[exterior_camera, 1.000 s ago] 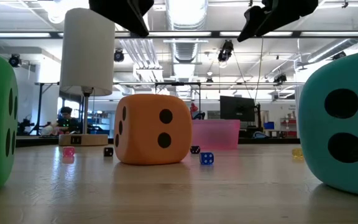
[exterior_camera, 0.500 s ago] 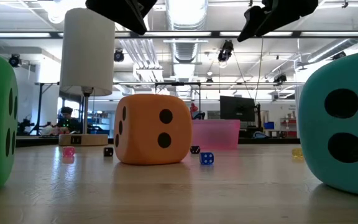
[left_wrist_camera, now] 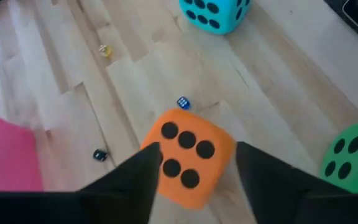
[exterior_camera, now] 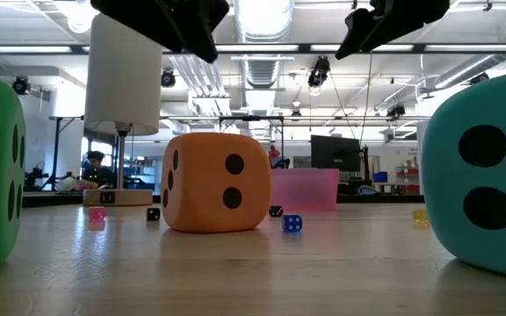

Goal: Pick & Place Dice
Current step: Put the big orange dice into the red container

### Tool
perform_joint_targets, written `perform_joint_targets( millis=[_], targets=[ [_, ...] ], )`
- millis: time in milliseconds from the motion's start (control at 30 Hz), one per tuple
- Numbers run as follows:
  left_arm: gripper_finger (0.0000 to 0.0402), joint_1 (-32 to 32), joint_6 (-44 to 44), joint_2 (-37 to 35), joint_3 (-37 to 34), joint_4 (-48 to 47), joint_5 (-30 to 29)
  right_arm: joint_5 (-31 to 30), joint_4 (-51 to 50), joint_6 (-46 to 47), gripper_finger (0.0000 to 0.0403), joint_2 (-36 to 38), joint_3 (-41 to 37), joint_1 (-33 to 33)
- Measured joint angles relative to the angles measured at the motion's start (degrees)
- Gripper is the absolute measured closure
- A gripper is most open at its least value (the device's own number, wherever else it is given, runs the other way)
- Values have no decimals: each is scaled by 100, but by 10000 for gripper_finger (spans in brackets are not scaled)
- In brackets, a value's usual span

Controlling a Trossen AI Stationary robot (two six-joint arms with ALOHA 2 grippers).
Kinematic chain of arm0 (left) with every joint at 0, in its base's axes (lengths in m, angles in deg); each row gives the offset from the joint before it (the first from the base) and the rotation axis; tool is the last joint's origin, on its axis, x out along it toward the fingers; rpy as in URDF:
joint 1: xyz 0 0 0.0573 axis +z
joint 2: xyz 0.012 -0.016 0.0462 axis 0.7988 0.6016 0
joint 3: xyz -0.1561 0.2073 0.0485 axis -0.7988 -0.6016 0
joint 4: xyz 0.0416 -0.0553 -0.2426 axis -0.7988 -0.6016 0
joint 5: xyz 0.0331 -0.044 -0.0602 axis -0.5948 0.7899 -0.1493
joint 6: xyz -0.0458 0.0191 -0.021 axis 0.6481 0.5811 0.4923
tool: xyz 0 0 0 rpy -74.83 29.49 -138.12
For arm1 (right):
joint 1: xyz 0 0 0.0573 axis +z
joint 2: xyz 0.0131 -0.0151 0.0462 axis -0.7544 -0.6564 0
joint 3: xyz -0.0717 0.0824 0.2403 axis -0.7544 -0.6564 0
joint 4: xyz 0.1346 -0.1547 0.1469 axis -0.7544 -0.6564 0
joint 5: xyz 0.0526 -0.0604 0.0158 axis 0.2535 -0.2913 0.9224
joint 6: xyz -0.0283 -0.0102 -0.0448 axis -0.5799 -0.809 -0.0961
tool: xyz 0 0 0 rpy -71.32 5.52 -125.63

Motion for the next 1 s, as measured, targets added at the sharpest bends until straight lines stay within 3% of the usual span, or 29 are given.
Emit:
perform_joint_targets(
  millis=[200, 400, 1000],
  targets=[
    [76, 38, -83, 234, 9, 27, 29, 1, -2, 1, 3, 0, 0, 2],
    [11, 71, -370, 293, 17, 4, 172, 0, -1, 8, 3, 0, 0, 2],
    [3, 334, -1464, 1017, 529, -463, 254, -1, -1, 8, 3, 0, 0, 2]
  ],
)
